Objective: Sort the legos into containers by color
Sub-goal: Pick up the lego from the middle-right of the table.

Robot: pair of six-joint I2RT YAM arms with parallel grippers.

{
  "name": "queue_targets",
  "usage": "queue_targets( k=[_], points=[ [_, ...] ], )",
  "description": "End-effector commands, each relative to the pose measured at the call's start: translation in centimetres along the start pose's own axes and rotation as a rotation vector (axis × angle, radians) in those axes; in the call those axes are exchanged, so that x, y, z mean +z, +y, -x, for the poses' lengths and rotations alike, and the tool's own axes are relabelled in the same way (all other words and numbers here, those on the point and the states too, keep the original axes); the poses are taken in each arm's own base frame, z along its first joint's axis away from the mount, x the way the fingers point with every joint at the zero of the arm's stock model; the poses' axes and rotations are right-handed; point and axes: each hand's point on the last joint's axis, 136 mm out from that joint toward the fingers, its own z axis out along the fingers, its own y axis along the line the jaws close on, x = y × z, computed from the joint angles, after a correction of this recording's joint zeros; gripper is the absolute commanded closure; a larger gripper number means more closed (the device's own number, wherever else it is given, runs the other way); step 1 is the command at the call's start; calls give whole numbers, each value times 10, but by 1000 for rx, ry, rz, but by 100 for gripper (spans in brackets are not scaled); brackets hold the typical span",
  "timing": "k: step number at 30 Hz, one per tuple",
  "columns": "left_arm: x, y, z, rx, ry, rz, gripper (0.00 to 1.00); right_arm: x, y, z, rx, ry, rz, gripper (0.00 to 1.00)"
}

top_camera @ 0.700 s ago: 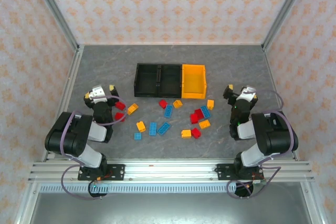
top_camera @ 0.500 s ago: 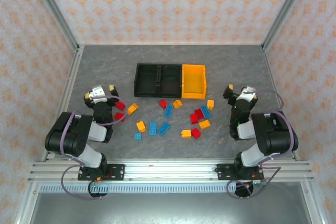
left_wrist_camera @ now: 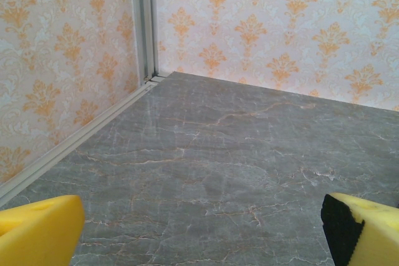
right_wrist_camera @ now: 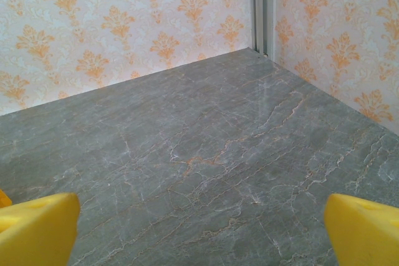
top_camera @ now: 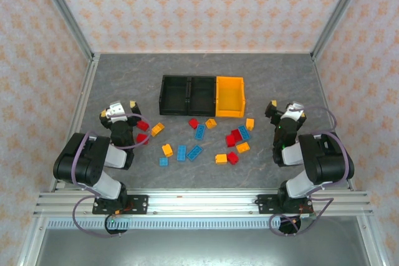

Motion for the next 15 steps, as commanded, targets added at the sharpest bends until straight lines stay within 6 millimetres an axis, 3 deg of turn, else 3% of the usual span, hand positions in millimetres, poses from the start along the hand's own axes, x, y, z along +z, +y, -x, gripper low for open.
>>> queue_targets(
  k=[1, 9, 12, 15],
  points=[
    [2, -1, 10, -22, -35, 0, 0, 1, 0, 9, 18, -22, -1, 0],
    [4, 6, 12, -38, -31, 37, 0, 2, -1, 16, 26, -35, -17, 0],
    [5, -7, 18, 1, -16, -14, 0, 8, 7, 33, 6, 4, -14, 0],
    [14, -7, 34, 7, 22, 31, 0, 4, 14, 61, 72, -26, 8, 0]
  ],
)
